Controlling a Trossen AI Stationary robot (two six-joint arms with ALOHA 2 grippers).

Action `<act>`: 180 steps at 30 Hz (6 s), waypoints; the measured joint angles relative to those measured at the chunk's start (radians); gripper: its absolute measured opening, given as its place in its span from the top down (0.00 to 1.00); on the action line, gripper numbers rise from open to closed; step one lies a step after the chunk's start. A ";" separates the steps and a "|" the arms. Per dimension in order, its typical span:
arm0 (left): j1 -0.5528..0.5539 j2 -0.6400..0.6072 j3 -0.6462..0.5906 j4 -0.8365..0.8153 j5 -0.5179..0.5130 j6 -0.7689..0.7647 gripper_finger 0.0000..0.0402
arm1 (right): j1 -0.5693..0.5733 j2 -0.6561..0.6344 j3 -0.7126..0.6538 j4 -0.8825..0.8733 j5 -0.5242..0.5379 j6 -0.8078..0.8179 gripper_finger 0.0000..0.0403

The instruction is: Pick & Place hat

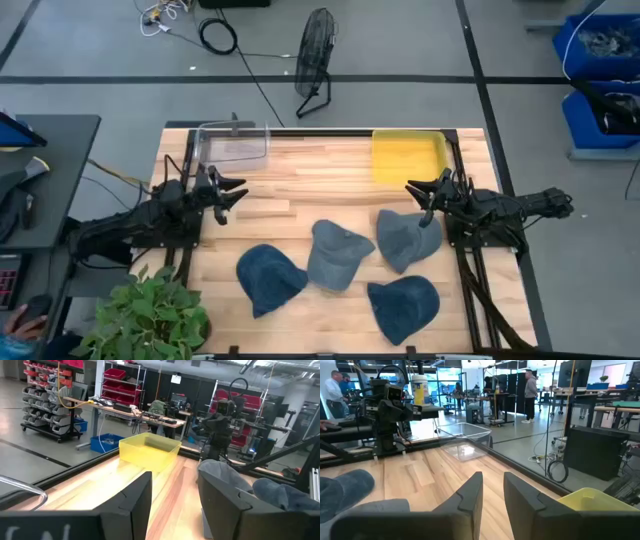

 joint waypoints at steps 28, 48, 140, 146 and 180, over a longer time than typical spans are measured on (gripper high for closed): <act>0.000 0.000 0.000 0.000 0.000 0.000 0.59 | 0.000 0.000 0.000 0.000 0.000 0.000 0.79; 0.000 0.000 0.000 0.000 0.000 0.000 0.59 | 0.000 0.000 0.000 0.000 0.000 0.000 0.79; 0.000 0.000 0.000 0.000 0.000 0.000 0.59 | 0.000 0.000 0.000 0.000 0.000 0.000 0.79; 0.000 0.000 0.000 0.005 0.000 -0.001 0.59 | 0.000 0.000 0.000 0.000 0.000 0.000 0.79; 0.001 0.028 0.071 0.012 -0.105 0.199 0.59 | 0.000 0.000 0.000 0.000 0.000 0.000 0.79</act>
